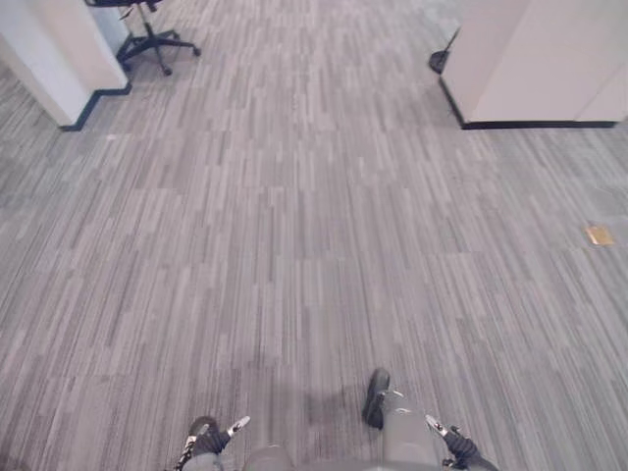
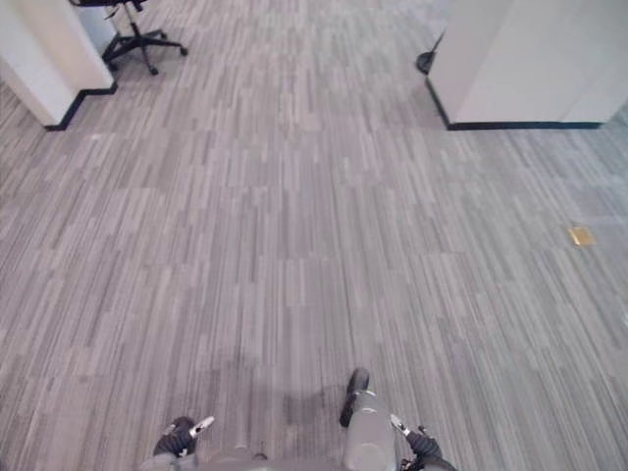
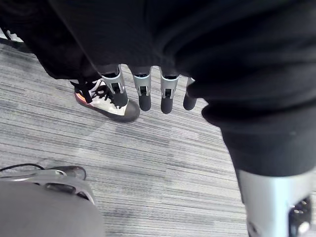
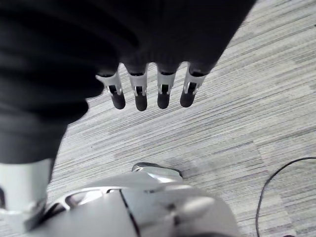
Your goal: Organize washtable
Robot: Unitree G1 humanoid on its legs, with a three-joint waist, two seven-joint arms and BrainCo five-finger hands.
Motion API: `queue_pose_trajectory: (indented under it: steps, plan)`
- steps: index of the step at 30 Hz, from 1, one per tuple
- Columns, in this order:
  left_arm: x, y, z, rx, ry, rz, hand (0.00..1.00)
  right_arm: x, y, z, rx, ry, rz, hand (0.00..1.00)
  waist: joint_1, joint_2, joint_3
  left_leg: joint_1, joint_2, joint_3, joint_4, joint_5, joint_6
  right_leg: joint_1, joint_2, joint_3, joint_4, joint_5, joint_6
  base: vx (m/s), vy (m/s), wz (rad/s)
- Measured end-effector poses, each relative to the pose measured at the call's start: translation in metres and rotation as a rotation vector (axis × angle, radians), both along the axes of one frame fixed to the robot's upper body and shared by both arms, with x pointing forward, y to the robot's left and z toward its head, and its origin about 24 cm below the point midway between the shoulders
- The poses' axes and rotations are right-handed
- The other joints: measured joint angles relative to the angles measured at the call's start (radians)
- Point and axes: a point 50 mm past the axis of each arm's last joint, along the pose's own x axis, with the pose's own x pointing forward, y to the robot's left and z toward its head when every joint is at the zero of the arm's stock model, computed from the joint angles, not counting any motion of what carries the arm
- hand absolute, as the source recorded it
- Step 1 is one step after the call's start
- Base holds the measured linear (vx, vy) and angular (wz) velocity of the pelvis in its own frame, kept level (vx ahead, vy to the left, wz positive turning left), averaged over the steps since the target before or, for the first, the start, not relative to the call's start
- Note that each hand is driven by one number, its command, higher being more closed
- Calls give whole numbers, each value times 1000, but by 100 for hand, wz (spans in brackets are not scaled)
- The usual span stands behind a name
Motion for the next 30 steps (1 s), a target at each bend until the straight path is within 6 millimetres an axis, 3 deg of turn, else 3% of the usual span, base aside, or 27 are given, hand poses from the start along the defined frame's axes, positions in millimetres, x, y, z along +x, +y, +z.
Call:
queue_pose_trajectory:
  steps: [1,2,4,5,7,8,9,10,11,12,14,15,16,17,20,21,22,23,24,25,27,30]
  plan:
    - [1,-6,0,-17,-15,8,0,1,-4,1,-7,-11,-6,0,-7,10,16,22,7,11,-15,29,-19,1,-15,-8,80,-74,-10,367,-152,22]
    - [1,-8,-1,-26,-17,13,0,0,-4,1,-2,-11,-11,0,-13,7,19,43,4,15,-31,46,-19,1,-28,-11,126,-110,-8,403,-132,41]
    - [8,-13,0,-38,-36,-12,0,-8,-3,0,1,5,-17,0,-13,-11,16,94,-18,11,-43,93,-56,-13,-82,-4,287,-225,1,362,-140,35]
    - [11,-13,1,-38,-45,-16,0,-9,-2,-1,5,8,-17,0,-9,-14,16,90,-20,11,-21,96,-61,-13,-86,5,299,-247,6,356,-212,9]
    - [13,-12,2,-35,-55,-10,0,-12,0,-2,15,17,-26,0,-10,-22,13,-4,11,-28,192,113,-93,-1,-74,13,292,-278,14,234,-178,-12]
    - [15,-11,2,-35,-59,-2,0,-13,0,-2,15,21,-27,0,-11,-20,14,-46,30,-45,283,135,-130,11,-63,13,283,-282,12,173,-123,-32]
    - [15,-10,3,-35,-65,17,0,-15,-2,-2,8,29,-27,0,-9,-6,15,-114,72,-77,448,198,-166,34,-27,17,267,-288,4,174,-99,-48]
    - [14,-8,3,-32,-66,33,0,-15,-2,-2,8,31,-25,0,-8,4,15,-134,92,-85,511,236,-164,46,-6,22,262,-292,-3,276,-45,-95]
    - [10,-8,2,-40,-58,61,0,-21,-6,-2,-2,45,-28,0,-5,8,9,-169,116,-114,609,343,-169,62,40,61,246,-300,-16,242,12,-93]
    - [8,-8,1,-43,-54,66,0,-21,-5,-3,1,45,-29,0,-3,7,5,-186,117,-126,649,338,-178,63,51,77,235,-301,-20,292,44,-106]
    - [11,-7,3,-53,-83,114,0,-25,-3,-4,4,65,-26,0,-6,7,9,-289,113,-115,772,174,-159,113,100,144,158,-300,-37,346,180,-125]
    - [-3,11,4,-18,-71,202,0,-32,5,-7,26,91,-21,0,30,-25,20,-353,122,-131,648,91,-67,180,108,233,116,-307,-25,365,363,-168]
    - [-17,11,1,-12,-34,221,0,-33,5,-7,23,88,-21,0,38,-20,16,-349,118,-143,437,122,-37,174,105,254,126,-312,15,336,458,-165]
    - [-30,4,-3,-30,6,233,0,-33,1,-6,10,84,-19,0,50,0,3,-313,100,-162,313,93,-55,143,100,286,155,-326,54,143,262,-73]
    - [-32,9,-2,-18,10,241,0,-39,8,-9,31,108,-5,0,46,-45,4,-319,42,-185,262,81,-45,152,55,266,107,-306,75,213,228,33]
    - [-33,15,-1,-7,5,264,0,-37,13,-9,41,105,4,0,45,-77,28,-397,18,-243,400,85,-36,196,8,256,83,-318,88,91,221,45]
    - [-41,16,-2,-11,16,306,0,-38,14,-9,42,101,0,0,50,-81,18,-418,26,-286,338,55,15,213,-3,245,65,-326,93,63,187,37]
    - [-43,14,-3,-16,18,317,0,-38,13,-9,38,97,-4,0,52,-67,11,-409,38,-302,263,69,4,213,-5,239,70,-335,107,56,129,11]
    - [-50,7,-5,-28,36,327,0,-40,7,-7,18,91,-2,0,51,-44,4,-399,74,-312,143,106,-44,216,-1,234,93,-355,136,102,147,3]
    - [-56,8,-5,-23,52,339,0,-38,4,-6,10,88,0,0,55,-50,5,-386,57,-282,155,147,-85,221,-30,250,121,-380,161,188,213,7]
    - [-60,14,-4,2,62,320,0,-40,9,-8,23,97,-2,0,50,-74,-17,-389,13,-262,154,130,-73,239,-65,256,72,-372,168,240,179,4]
    - [-57,18,-3,10,56,308,0,-34,11,-8,33,97,6,0,53,-89,-27,-418,7,-255,238,67,-70,260,-75,254,29,-349,198,262,128,-14]
